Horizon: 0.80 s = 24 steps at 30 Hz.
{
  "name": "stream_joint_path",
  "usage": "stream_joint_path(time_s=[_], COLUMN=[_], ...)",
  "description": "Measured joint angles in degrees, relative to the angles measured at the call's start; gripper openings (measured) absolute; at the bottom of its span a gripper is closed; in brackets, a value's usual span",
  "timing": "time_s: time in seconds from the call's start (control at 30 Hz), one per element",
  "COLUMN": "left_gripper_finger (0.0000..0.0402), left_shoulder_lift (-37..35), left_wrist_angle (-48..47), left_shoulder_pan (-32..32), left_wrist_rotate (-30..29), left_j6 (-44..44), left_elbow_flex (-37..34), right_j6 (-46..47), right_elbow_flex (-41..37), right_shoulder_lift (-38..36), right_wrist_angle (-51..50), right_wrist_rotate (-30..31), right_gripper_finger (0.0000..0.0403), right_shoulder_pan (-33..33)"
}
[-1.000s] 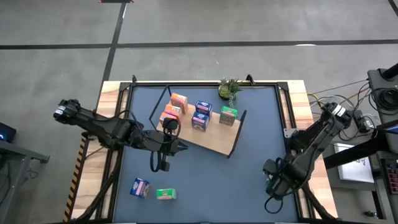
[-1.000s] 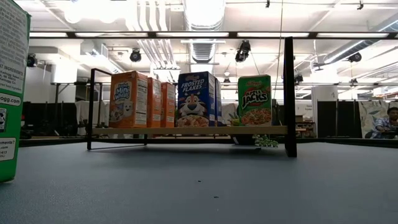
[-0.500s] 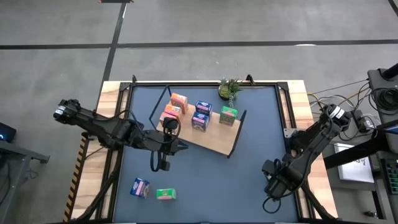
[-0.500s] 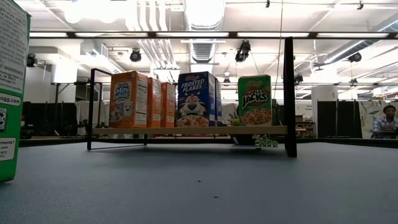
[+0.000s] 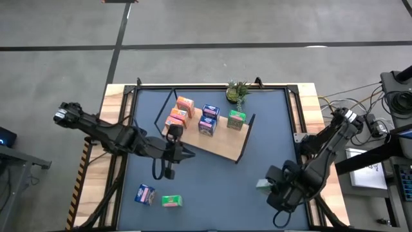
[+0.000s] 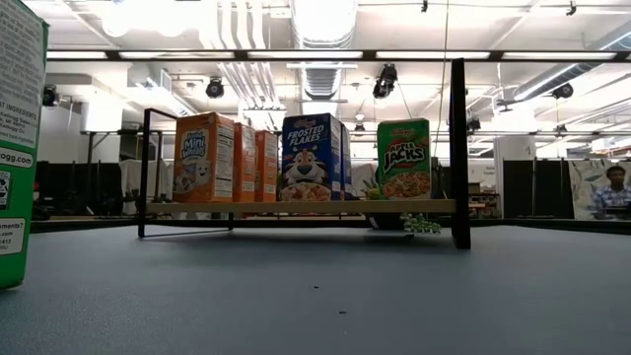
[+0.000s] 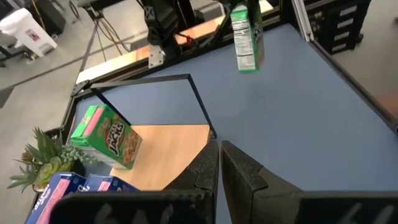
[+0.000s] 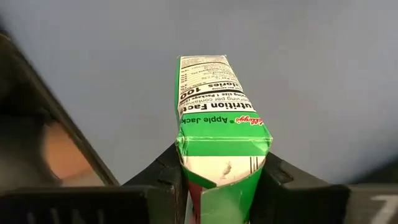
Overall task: Stack cereal on shelf
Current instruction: Put the right green cereal box on the shelf aligned with other green cereal box
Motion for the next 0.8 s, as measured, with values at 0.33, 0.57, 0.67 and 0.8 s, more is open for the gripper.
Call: stream_joint_path(time_s=[0.33, 0.57, 0.67, 0.8], left_gripper_finger=[0.0001, 0.0001, 0.0001, 0.0001], left_shoulder_lift=[-6.72, -11.48, -12.60, -13.09], left_wrist_angle=[11.23, 14.07, 15.63, 15.72], left_shoulder_pan=[0.02, 0.02, 0.02, 0.02], left_wrist_rotate=[0.00, -0.01, 0.00, 0.00], left_j6=[-0.18, -1.10, -0.96, -0.74], left_elbow_flex=[-10.26, -13.90, -15.23, -15.40], right_j6=[-17.04, -37.06, -44.28, -52.80], right_elbow_flex=[11.05, 17.19, 19.70, 22.06], right_shoulder_lift=[0.02, 0.02, 0.04, 0.04], right_wrist_angle=[4.87, 11.74, 11.85, 11.76], right_wrist_rotate=[15.01, 15.81, 15.82, 14.43], right_gripper_finger=[0.0100, 0.0100, 0.0100, 0.0100], right_shoulder_pan=[-4.76, -13.64, -18.49, -25.75])
